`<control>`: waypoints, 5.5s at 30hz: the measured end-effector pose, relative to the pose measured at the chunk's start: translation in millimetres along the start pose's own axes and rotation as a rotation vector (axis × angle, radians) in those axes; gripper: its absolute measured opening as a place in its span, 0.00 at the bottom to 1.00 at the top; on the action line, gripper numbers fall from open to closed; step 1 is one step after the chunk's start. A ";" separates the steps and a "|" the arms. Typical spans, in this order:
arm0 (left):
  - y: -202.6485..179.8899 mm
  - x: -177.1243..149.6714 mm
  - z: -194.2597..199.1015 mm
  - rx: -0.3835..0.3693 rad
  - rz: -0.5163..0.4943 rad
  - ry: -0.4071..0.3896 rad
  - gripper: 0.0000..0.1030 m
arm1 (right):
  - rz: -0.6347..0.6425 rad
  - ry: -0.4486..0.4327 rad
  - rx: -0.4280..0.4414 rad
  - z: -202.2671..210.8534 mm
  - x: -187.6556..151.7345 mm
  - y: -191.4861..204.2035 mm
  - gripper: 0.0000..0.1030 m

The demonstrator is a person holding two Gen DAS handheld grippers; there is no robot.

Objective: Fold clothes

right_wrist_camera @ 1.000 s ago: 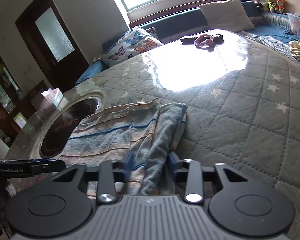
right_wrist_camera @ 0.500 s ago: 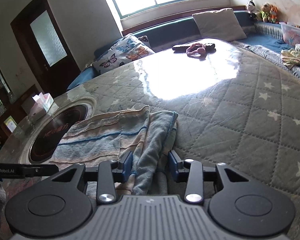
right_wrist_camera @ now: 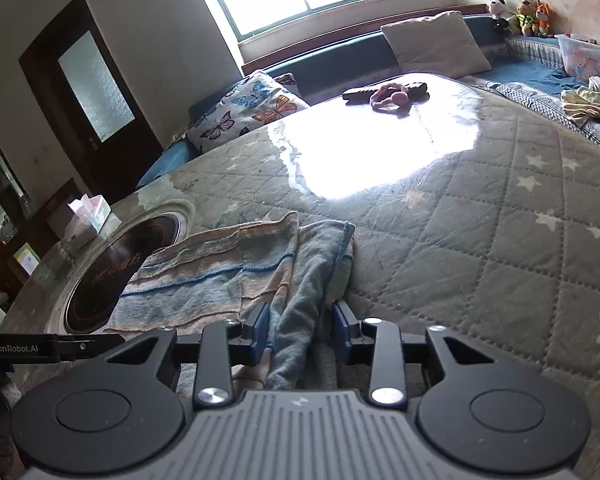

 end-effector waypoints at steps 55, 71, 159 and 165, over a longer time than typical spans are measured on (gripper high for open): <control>-12.2 132.9 -92.3 0.048 -0.046 -0.038 0.08 | 0.001 -0.023 0.028 -83.7 129.1 -8.4 0.10; -35.2 98.8 -76.8 0.011 -0.156 0.002 0.16 | 0.090 -0.024 0.012 -60.3 110.4 -12.4 0.17; -58.0 -44.9 16.9 0.087 -0.224 -0.042 1.00 | 0.273 -0.078 -0.225 39.5 -31.1 18.1 1.00; -58.5 -53.9 23.7 0.106 -0.223 -0.043 1.00 | 0.272 -0.089 -0.234 47.7 -39.4 19.4 1.00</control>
Point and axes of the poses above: each gripper's, at about its wrist camera, not at the fingertips, and z roughly against the way its jaws point, y to its left, x to its top, the point moved 6 cm from there along -z, roughly the way its jaws point, and after that the axes turned 11 degrees about -x, right-handed, at the moved point
